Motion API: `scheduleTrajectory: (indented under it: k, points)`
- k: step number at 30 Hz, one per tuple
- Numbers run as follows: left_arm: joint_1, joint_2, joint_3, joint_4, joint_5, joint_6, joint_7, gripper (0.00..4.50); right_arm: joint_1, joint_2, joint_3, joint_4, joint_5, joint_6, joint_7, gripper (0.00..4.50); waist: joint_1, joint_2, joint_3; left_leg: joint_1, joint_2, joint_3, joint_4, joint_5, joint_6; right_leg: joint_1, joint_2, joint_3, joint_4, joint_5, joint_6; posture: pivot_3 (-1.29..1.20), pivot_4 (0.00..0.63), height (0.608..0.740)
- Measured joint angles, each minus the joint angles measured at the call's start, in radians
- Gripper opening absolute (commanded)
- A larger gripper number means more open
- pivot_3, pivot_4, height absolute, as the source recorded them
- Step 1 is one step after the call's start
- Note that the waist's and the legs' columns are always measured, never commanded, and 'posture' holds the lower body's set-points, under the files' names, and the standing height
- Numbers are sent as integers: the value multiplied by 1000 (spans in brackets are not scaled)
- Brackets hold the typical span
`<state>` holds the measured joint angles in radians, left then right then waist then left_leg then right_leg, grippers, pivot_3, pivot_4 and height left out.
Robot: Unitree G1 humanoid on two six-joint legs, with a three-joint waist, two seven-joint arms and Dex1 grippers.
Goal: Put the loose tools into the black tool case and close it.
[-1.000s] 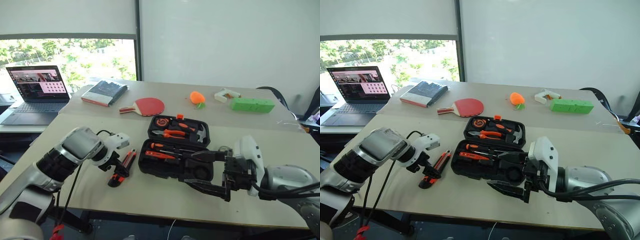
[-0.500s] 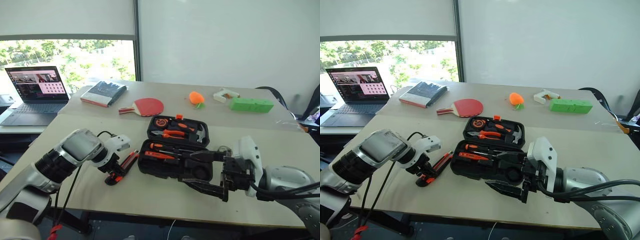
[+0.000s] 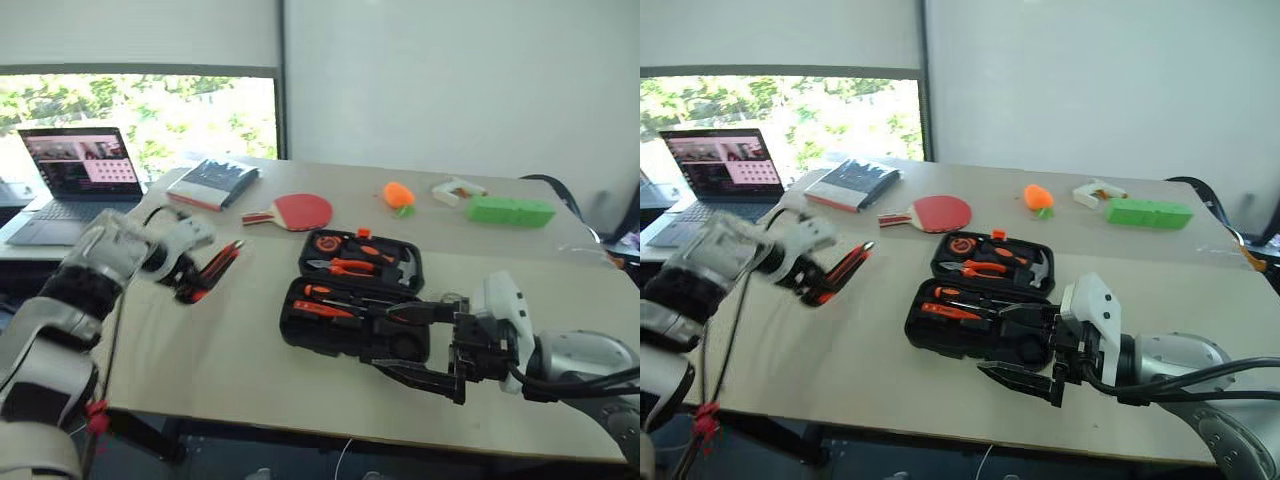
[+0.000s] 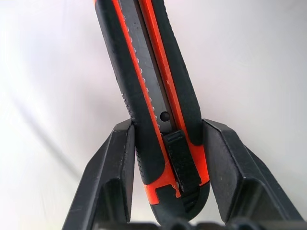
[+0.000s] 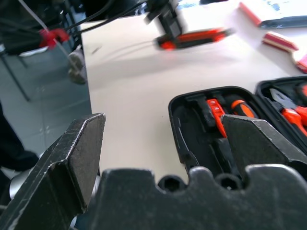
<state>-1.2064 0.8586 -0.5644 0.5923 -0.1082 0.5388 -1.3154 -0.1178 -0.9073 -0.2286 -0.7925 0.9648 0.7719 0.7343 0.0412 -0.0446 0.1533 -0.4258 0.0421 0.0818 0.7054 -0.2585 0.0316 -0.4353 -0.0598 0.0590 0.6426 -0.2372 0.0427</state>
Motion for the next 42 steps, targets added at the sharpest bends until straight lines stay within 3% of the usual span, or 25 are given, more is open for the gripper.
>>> scheduleTrajectory:
  k: [5,8,16,26,33,35,36,38,39,40,42]
  points:
    - [-47,-76,-5,-6,18,-132,-163,1650,17,-12,-14,1,1,0,9,4500,-5,0,0,-3,-2,1,1,-1,2,-1,-1,3,-2,1,3,0,150,736]
    - [-50,-150,-72,-51,38,-239,-275,1650,30,-17,-22,7,1,0,6,4500,-17,0,0,-3,-1,-1,1,-1,3,-2,0,3,-1,1,3,0,150,736]
    - [-46,-300,-166,-138,101,-276,-296,1650,128,-26,-63,-13,-12,0,-21,4500,-30,0,0,-3,-2,-4,4,-2,3,-2,0,4,3,1,4,0,150,736]
    - [-21,-326,-257,-153,192,-334,-297,1650,215,-10,-133,-54,-4,0,-77,4500,-33,0,0,0,-2,-10,5,-2,3,0,1,5,5,1,4,0,150,736]
    - [-18,-361,-246,-103,224,-370,-297,1650,216,-3,-135,-68,2,0,-108,4500,-31,0,0,0,-3,-11,6,-2,3,1,1,5,5,1,4,0,150,736]
    - [-18,-370,-243,-92,231,-386,-297,2649,216,-3,-135,-70,6,0,-112,4500,-31,0,0,1,-3,-11,6,-2,3,1,1,5,5,1,4,0,150,736]
    - [-18,-374,-243,-87,232,-388,-297,2780,216,-2,-135,-70,9,0,-114,4500,-30,0,0,1,-3,-11,6,-2,3,1,1,5,5,1,4,0,150,736]
    - [-18,-376,-242,-77,230,-385,-293,3704,215,-2,-135,-70,18,0,-121,4500,-31,0,0,0,-3,-12,6,-2,3,1,1,5,5,1,4,0,150,736]
    - [-18,-374,-238,-77,224,-381,-290,3857,214,-2,-135,-70,20,0,-124,4500,-31,0,0,0,-3,-12,6,-2,3,1,1,5,5,1,4,0,150,736]
    - [-24,-372,-236,-77,208,-368,-287,4282,214,-2,-135,-70,20,0,-126,4500,-32,0,0,0,-3,-12,6,-2,3,1,1,5,5,1,4,0,150,736]
    - [-42,-370,-236,-78,149,-337,-293,4434,213,-2,-133,-69,21,0,-126,4500,-32,0,0,0,-3,-12,6,-2,3,0,1,5,5,1,4,0,150,736]
